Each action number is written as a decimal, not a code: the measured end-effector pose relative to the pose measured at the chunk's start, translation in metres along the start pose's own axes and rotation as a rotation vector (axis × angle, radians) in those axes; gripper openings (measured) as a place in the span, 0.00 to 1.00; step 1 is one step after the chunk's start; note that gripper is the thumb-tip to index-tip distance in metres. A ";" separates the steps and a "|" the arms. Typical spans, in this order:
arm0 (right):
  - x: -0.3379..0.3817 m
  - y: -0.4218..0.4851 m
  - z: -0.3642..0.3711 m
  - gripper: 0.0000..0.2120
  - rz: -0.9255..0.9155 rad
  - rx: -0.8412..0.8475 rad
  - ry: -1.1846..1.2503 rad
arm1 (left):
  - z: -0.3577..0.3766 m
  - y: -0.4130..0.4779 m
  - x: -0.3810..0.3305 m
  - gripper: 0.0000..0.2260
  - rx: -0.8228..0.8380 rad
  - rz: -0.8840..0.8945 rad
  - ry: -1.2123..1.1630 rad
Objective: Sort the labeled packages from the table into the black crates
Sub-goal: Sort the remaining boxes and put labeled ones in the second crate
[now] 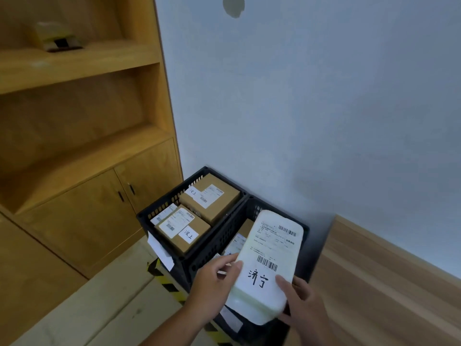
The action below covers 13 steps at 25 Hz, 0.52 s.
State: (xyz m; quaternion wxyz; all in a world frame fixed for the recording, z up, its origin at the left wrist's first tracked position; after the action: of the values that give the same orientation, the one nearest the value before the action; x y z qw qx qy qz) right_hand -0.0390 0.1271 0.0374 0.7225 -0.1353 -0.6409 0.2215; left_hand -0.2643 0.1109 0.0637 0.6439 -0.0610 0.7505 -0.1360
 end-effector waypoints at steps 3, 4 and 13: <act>0.000 0.018 0.041 0.12 0.001 -0.036 -0.012 | -0.044 0.024 0.000 0.13 0.038 0.030 0.066; 0.003 0.026 0.052 0.12 0.000 -0.045 -0.016 | -0.056 0.036 -0.001 0.13 0.044 0.034 0.093; 0.025 0.183 0.089 0.08 0.022 -0.078 -0.107 | -0.112 0.170 0.036 0.18 0.050 -0.084 0.138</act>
State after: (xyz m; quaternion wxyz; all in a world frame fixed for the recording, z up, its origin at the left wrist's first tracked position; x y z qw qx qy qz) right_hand -0.1520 0.2902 -0.0157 0.6789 -0.1585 -0.6851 0.2114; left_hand -0.3665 0.2781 -0.0039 0.5858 -0.0668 0.7861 -0.1854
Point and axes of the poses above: each hand's wrist, its own y-axis towards the middle knuckle, its own z-axis out of the palm, x = y × z, the point moved 5 cm from there along y, towards the middle knuckle, and after that the axes turned 13 degrees about x, right-handed, at the moved point
